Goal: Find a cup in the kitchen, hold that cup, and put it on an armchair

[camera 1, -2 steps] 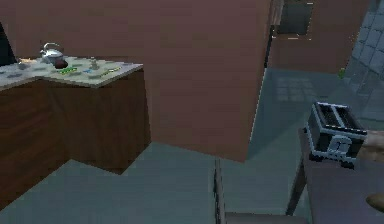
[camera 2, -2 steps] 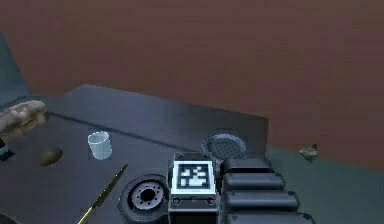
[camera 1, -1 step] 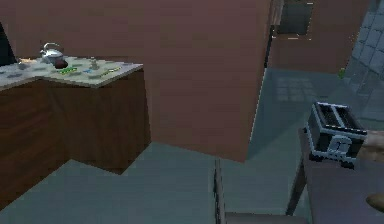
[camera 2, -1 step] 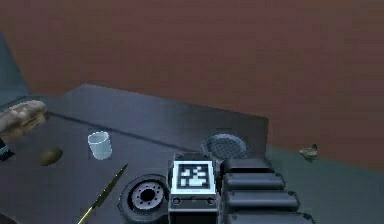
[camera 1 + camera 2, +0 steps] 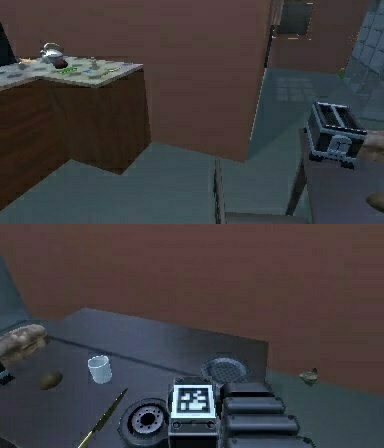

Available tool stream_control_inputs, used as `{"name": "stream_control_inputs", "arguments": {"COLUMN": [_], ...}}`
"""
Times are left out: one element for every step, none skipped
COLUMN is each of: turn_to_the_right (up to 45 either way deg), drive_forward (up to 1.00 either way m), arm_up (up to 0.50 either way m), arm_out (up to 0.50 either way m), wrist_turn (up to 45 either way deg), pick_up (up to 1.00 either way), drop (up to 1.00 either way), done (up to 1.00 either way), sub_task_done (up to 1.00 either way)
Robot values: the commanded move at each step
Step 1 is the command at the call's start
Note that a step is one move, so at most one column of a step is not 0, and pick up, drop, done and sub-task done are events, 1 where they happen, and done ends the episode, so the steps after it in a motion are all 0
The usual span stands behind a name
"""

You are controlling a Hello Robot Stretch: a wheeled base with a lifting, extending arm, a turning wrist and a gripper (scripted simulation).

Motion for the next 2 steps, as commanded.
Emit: {"name": "stream_control_inputs", "arguments": {"turn_to_the_right": [45.0, -18.0], "drive_forward": [0.00, 0.00], "arm_up": [0.00, 0.00], "arm_out": [0.00, 0.00], "wrist_turn": [0.0, 0.0], "pick_up": [0.00, 0.00], "drop": [0.00, 0.00], "done": [0.00, 0.00], "sub_task_done": [0.00, 0.00]}}
